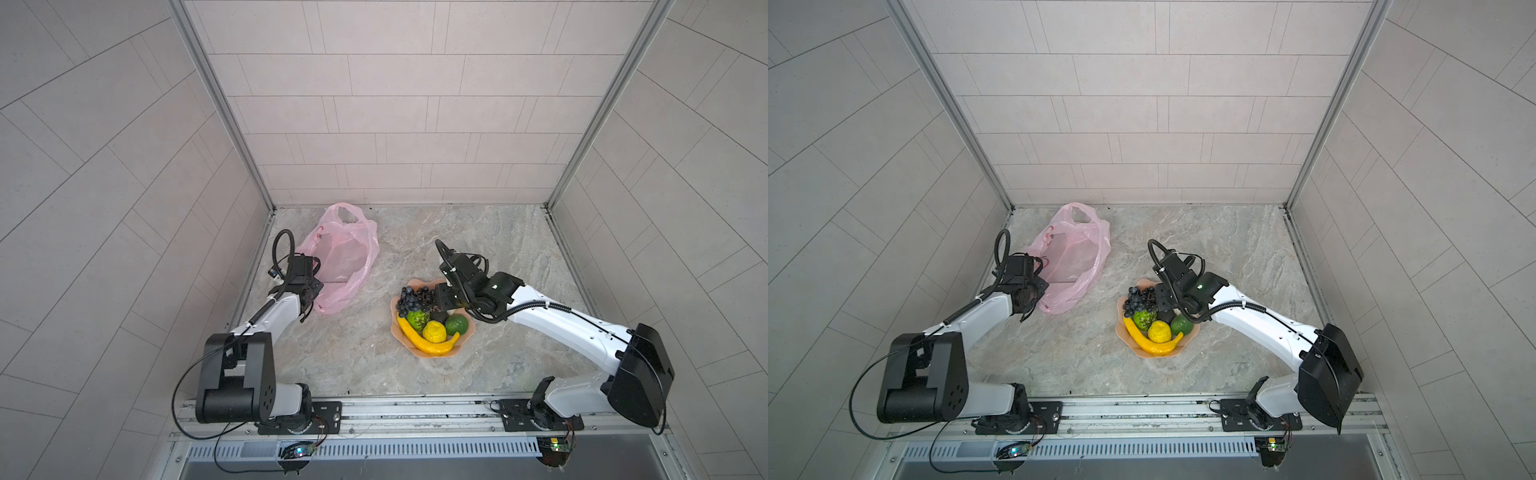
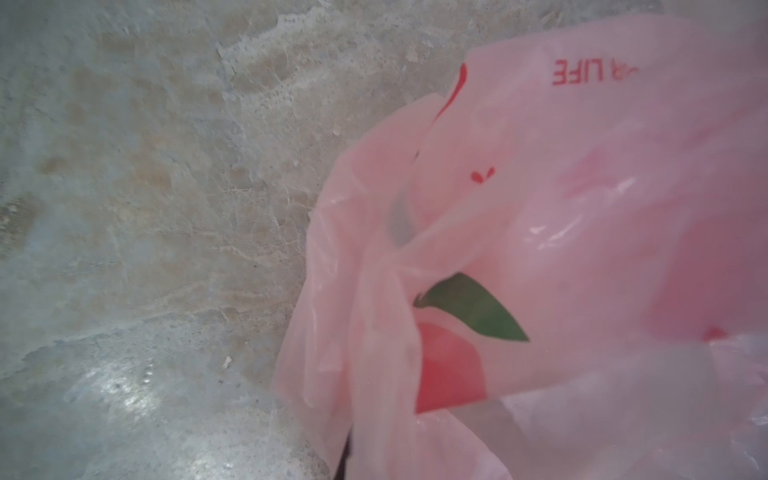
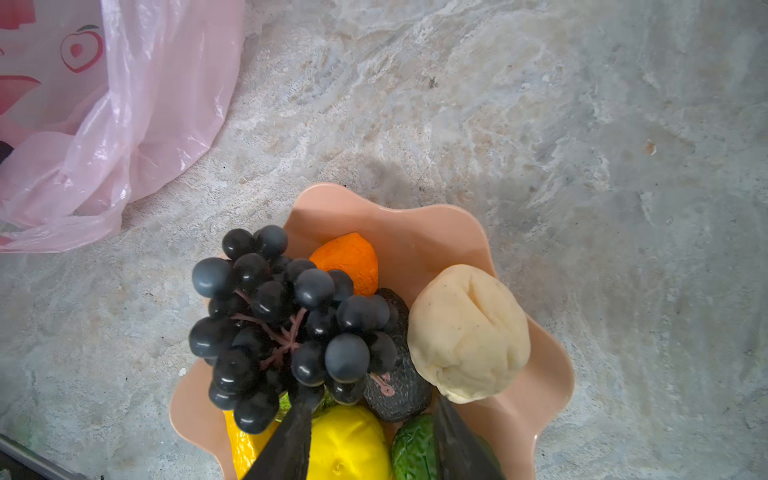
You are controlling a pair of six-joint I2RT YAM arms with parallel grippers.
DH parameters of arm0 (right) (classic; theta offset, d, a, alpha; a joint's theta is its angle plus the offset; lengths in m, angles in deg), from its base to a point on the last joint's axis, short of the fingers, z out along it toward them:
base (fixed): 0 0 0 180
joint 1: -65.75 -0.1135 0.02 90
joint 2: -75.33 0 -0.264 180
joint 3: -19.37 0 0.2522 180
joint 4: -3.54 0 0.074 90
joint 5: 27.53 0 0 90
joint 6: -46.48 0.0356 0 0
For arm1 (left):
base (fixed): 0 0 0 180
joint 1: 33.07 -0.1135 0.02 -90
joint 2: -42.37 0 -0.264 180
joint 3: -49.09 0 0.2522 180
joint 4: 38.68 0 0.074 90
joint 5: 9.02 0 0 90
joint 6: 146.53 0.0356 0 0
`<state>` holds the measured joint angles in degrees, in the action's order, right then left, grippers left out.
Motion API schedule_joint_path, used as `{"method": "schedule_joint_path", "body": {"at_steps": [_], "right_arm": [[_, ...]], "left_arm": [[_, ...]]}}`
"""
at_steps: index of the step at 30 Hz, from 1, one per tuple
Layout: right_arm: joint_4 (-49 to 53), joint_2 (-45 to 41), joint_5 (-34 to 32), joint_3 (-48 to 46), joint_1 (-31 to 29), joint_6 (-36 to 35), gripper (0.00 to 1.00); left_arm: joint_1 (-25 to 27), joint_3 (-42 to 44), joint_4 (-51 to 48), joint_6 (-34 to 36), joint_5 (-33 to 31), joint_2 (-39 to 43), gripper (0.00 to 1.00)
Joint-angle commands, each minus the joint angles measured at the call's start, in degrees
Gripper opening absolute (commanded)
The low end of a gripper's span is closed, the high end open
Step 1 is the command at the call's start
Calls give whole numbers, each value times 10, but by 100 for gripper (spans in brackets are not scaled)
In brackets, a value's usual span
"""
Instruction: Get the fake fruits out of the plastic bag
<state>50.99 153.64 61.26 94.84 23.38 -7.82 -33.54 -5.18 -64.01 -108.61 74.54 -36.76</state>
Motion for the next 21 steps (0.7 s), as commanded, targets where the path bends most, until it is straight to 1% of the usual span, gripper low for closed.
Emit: {"method": "schedule_joint_path", "body": {"at_steps": [1,5,10,14,19,21], "right_arm": [[19,-31,-10,-9,-2,-2,49],[35,-74,-17,-9,-2,-12,51],[50,-153,-64,-25,-2,-23,55],[50,-223,-107,-64,0,-14,57],[45,-312,-150,-127,2,25,60],[50,-345,-162,-146,2,36,61]], "left_arm": [[7,-19,-12,15,3,-5,0],[17,-32,-12,20,19,-9,0],[38,-86,-28,12,50,-37,0],[79,-172,-53,12,55,-82,0],[131,-312,-91,31,88,-186,0],[150,-379,-123,45,97,-231,0]]}}
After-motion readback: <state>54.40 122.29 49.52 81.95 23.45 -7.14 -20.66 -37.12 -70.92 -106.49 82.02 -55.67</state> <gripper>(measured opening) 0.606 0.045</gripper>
